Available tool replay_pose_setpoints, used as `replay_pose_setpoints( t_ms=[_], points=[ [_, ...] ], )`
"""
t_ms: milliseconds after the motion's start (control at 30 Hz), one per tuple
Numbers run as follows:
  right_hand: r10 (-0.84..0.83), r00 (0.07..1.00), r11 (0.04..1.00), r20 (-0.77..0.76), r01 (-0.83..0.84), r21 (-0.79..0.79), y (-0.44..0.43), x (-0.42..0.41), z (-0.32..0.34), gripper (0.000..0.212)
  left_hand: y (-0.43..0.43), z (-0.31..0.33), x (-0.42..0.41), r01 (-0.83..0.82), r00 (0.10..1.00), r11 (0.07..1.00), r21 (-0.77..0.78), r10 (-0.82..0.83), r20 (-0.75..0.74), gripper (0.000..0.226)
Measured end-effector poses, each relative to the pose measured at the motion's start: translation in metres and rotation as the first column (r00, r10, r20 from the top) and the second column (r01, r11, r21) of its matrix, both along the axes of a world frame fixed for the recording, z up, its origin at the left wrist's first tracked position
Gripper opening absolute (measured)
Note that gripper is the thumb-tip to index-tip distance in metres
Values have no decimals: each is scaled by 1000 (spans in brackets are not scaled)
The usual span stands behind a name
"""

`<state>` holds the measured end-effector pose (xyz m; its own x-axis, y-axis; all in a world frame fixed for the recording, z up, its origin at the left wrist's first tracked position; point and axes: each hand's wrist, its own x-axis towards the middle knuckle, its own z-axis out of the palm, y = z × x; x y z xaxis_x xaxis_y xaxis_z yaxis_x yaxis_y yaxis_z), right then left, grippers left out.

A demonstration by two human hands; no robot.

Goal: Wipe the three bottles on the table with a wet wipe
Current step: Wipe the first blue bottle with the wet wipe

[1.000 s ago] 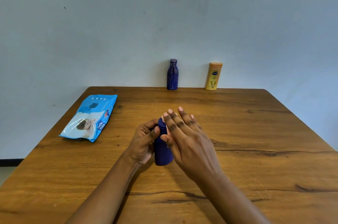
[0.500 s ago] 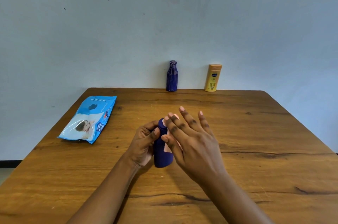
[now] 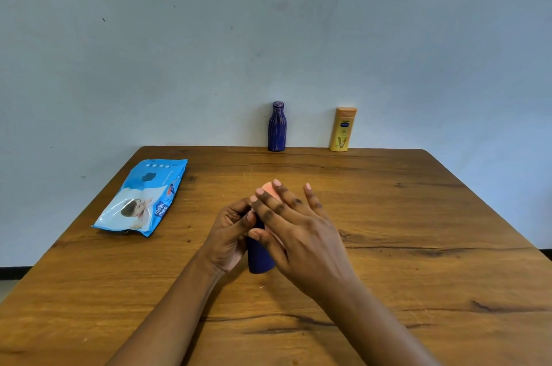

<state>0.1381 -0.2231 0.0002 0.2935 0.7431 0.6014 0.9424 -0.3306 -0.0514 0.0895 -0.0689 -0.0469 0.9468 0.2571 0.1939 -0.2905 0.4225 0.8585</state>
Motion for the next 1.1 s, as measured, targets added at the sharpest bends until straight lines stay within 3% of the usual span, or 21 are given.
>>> replay_pose_setpoints(
  t_ms=[133,233,400,467,533,600,667,733,800,933,1100],
  points=[
    [-14,1000,999,-4,14,41,0,6,3,40,-3,3,1,11,1000,999,39,-12,25,49],
    [34,999,999,12,-35,36,-3,-1,3,47,2,3,-1,1,1000,999,48,-2,14,54],
    [14,1000,1000,17,-14,-4,-29,15,8,44,4,10,-1,-35,999,969,245,40,-14,47],
    [-38,999,998,-31,39,49,-38,24,7,45,5,17,-4,-29,998,935,354,44,-33,51],
    [-14,979,983,-205,51,179,-48,28,5,48,8,24,-9,-71,995,886,459,98,-35,56],
    [44,898,946,-438,104,307,-54,27,2,42,9,26,-10,-152,984,842,517,176,1,52],
    [117,777,896,-619,186,403,-52,24,-6,38,4,22,-10,-273,958,870,411,286,32,40],
    [192,678,844,-709,254,472,-47,22,-15,36,0,17,-10,-355,931,913,199,365,-10,34],
    [250,618,811,-745,287,510,-41,22,-22,36,5,9,-16,-376,920,912,165,389,-47,43],
    [314,553,769,-772,329,548,-37,25,-35,38,18,-1,-39,-270,922,874,403,355,-153,55],
    [285,435,795,-854,390,464,-38,28,-46,39,31,-3,-49,-12,893,734,679,314,-323,44]
  ],
)
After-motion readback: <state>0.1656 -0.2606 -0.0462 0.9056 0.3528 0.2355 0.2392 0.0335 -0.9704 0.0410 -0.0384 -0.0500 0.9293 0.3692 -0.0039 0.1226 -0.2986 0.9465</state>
